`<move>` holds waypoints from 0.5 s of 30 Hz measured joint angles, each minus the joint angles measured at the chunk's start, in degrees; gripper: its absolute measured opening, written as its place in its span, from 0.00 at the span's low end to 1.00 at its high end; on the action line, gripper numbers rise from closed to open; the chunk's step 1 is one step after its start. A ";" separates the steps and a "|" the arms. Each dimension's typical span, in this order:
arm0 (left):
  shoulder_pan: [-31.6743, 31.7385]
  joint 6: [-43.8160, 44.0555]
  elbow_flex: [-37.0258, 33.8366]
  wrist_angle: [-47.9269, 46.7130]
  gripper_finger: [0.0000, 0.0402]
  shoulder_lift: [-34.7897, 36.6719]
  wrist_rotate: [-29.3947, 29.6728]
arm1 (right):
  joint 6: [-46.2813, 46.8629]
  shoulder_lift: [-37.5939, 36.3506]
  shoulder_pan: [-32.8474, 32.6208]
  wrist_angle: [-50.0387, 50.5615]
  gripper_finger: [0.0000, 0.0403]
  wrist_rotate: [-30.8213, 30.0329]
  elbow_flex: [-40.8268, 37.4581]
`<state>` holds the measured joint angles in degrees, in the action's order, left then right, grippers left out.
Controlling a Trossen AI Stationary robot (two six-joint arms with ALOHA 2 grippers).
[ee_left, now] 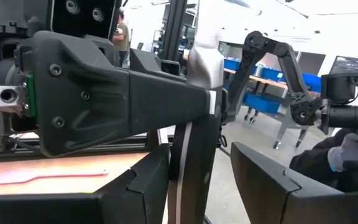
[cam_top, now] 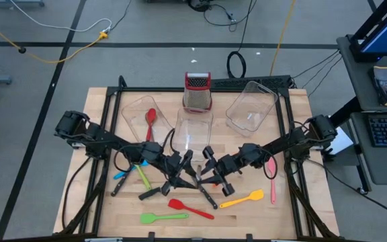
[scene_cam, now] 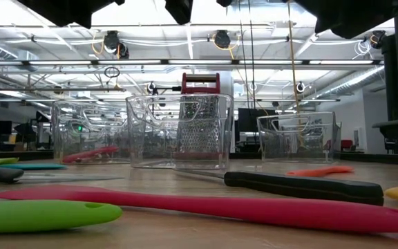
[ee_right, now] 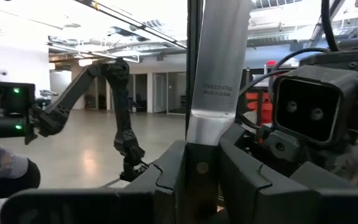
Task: Pick & Place Kitchen Items
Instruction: Put the black knife into the middle transparent bin
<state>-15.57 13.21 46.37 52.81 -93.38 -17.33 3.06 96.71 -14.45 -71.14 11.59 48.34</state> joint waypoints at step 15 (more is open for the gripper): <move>-0.07 -2.03 0.00 -3.62 0.21 0.00 -0.37 | -0.83 0.00 0.65 1.69 0.16 -0.93 -0.02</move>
<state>-15.64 11.18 46.37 49.19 -93.38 -17.70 2.23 96.71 -13.80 -69.45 10.67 48.31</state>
